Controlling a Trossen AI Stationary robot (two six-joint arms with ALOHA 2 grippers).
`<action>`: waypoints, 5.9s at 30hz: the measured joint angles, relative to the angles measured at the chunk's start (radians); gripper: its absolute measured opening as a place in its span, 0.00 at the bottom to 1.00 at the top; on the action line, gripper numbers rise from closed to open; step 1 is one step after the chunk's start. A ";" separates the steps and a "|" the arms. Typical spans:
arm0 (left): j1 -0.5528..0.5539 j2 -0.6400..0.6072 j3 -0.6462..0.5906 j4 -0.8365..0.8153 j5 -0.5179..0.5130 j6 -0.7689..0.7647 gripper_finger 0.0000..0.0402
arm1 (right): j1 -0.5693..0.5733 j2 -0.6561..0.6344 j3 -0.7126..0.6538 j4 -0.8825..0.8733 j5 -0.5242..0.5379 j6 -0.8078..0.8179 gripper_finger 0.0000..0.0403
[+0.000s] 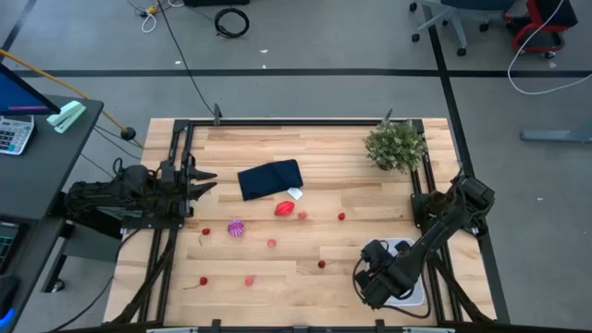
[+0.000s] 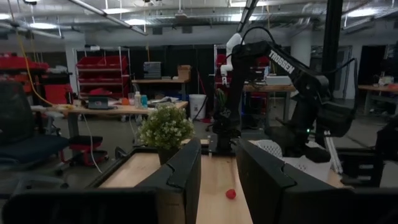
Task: Pick and placing Produce into tupperware
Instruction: Put the cherry into the white bin, then put the raspberry into the white bin
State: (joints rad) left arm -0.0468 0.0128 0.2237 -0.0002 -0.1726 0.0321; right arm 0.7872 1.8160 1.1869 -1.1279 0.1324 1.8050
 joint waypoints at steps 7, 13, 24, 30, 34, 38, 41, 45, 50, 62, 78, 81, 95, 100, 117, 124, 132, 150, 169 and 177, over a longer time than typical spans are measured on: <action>0.000 0.000 0.000 0.001 0.000 0.030 0.27 | -0.021 -0.018 -0.011 -0.029 0.000 0.001 0.18; 0.000 0.000 0.000 0.001 0.000 0.031 0.27 | -0.020 -0.018 -0.011 -0.027 -0.051 0.005 0.26; 0.000 0.000 0.000 0.000 0.000 0.031 0.27 | -0.027 -0.024 0.109 -0.063 -0.236 0.110 0.23; 0.000 0.000 0.000 0.000 0.000 0.031 0.27 | -0.032 -0.024 0.245 -0.223 -0.164 0.104 0.20; 0.000 0.000 0.000 0.000 0.000 0.031 0.27 | -0.032 -0.025 0.330 -0.292 0.030 0.105 0.18; 0.000 0.000 0.000 0.001 0.000 0.031 0.27 | -0.033 -0.025 0.375 -0.271 0.365 0.009 0.17; 0.000 0.000 0.000 0.000 0.000 0.031 0.27 | -0.042 -0.025 0.377 -0.169 0.535 -0.221 0.16; 0.000 0.000 0.000 0.001 0.000 0.033 0.27 | -0.069 -0.025 0.377 -0.037 0.568 -0.558 0.15; 0.000 0.000 0.000 0.003 0.000 0.033 0.27 | -0.146 -0.025 0.377 -0.001 0.574 -0.753 0.15; 0.000 0.000 0.000 0.004 0.000 0.033 0.27 | -0.408 -0.024 0.360 -0.001 0.365 -0.891 0.22; 0.000 0.000 0.000 0.003 0.000 0.006 0.27 | -0.551 -0.023 0.119 0.070 0.193 -0.513 0.50; 0.000 0.000 0.000 0.003 0.000 0.000 0.27 | -0.540 -0.023 0.043 0.146 0.186 -0.493 0.51; 0.000 0.000 0.000 0.003 0.000 -0.001 0.27 | -0.535 -0.023 -0.131 0.326 0.258 -0.444 0.50; 0.000 0.000 0.000 0.003 0.000 0.003 0.27 | -0.535 -0.023 -0.155 0.402 0.260 -0.443 0.50; 0.000 0.000 0.000 0.003 0.000 0.006 0.27 | -0.533 -0.026 -0.240 0.519 0.263 -0.411 0.43; 0.000 0.000 0.000 0.003 0.000 0.006 0.27 | -0.533 -0.026 -0.239 0.525 0.263 -0.412 0.33; 0.000 0.000 0.000 0.003 0.000 0.007 0.27 | -0.535 -0.022 -0.187 0.529 0.243 -0.444 0.30; 0.000 0.000 0.000 -0.014 0.000 0.005 0.27 | -0.388 -0.023 0.296 0.137 0.051 -0.511 0.30; 0.000 0.000 0.000 -0.014 0.000 -0.003 0.27 | 0.026 -0.025 0.267 -0.347 -0.166 0.294 0.30; 0.000 0.000 0.000 -0.014 0.000 -0.003 0.27 | -0.035 -0.024 -0.013 0.010 -0.165 0.265 0.30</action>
State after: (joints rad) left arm -0.0470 0.0128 0.2237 -0.0139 -0.1726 0.0292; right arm 0.7520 1.7916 1.1735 -1.1175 -0.0322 2.0700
